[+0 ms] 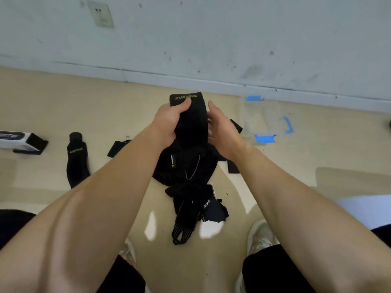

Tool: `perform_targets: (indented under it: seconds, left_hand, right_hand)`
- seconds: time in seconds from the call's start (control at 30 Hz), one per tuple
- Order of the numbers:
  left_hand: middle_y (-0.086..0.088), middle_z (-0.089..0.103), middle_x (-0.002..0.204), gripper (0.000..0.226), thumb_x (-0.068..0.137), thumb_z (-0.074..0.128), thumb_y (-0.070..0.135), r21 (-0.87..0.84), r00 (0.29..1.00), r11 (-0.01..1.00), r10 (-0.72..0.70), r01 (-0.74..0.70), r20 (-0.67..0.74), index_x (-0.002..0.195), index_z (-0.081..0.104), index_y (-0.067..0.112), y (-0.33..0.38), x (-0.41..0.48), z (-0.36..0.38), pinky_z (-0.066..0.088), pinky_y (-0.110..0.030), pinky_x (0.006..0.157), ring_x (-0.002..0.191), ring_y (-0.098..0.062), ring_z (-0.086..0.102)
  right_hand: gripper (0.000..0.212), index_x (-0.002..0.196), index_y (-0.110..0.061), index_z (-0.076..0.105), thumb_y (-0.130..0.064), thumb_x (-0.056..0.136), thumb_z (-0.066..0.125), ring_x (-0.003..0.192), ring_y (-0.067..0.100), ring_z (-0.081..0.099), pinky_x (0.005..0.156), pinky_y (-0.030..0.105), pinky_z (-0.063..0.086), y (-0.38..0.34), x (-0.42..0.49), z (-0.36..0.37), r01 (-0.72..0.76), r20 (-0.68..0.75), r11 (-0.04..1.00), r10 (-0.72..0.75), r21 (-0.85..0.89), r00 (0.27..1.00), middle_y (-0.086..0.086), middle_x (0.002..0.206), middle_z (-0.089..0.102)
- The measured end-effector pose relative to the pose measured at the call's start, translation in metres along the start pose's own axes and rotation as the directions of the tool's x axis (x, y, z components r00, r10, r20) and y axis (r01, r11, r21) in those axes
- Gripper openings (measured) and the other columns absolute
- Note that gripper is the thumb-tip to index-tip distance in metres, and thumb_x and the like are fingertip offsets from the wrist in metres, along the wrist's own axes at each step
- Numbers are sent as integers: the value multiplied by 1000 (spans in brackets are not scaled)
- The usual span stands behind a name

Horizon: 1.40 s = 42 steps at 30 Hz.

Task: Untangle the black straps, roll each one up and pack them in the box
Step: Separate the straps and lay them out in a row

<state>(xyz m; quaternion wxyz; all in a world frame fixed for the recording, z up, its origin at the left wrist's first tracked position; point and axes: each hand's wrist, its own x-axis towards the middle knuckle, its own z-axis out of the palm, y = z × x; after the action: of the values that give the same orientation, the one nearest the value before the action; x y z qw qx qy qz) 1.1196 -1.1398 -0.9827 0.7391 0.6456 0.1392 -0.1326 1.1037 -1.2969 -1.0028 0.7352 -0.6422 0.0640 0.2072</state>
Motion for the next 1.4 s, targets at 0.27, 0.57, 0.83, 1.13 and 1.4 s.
perform_targets:
  seconds: [0.27, 0.57, 0.83, 1.13, 1.4]
  left_hand:
    - [-7, 74, 120, 20, 105, 58, 17, -90, 985, 993, 56, -72, -165, 123, 65, 15, 50, -28, -40, 59, -42, 92, 110, -25, 71]
    - [-8, 72, 110, 17, 93, 65, 7, 202, 954, 968, -87, 149, -288, 107, 66, 18, -37, -19, -78, 57, -51, 96, 106, -30, 68]
    - [-3, 67, 91, 8, 93, 62, 25, 90, 878, 924, -319, 372, -358, 91, 65, 18, -163, -3, -87, 52, -36, 79, 82, -20, 66]
    - [-10, 73, 100, 19, 95, 62, 29, -15, 859, 896, -429, 443, -280, 103, 69, 14, -177, 75, -66, 60, -43, 81, 95, -30, 72]
    - [-12, 76, 108, 30, 91, 65, 34, 157, 881, 872, -436, 464, -181, 112, 74, 15, -179, 131, -55, 55, -52, 101, 103, -34, 72]
  right_hand:
    - [28, 126, -15, 67, -25, 101, 61, 110, 23, 72, 102, 50, 54, 54, -36, -3, -120, 210, 913, 214, -389, 954, 4, 120, 74]
    - [29, 124, -6, 62, -16, 100, 51, 99, 32, 69, 77, 41, 61, 124, -47, 9, -209, 61, 463, 502, -861, 863, 14, 113, 70]
    - [28, 118, 6, 65, -4, 98, 49, 82, 21, 53, 51, 15, 40, 160, -2, -43, -331, -144, 525, 365, -784, 920, 4, 83, 60]
    - [60, 151, -12, 37, -13, 96, 62, 96, 13, 57, 72, 17, 43, 185, 87, -74, -387, -381, 795, 213, -468, 900, 4, 132, 56]
    - [58, 138, -14, 54, -40, 90, 71, 112, 23, 65, 102, 41, 53, 184, 163, -84, -328, -558, 933, 194, -150, 807, 2, 123, 67]
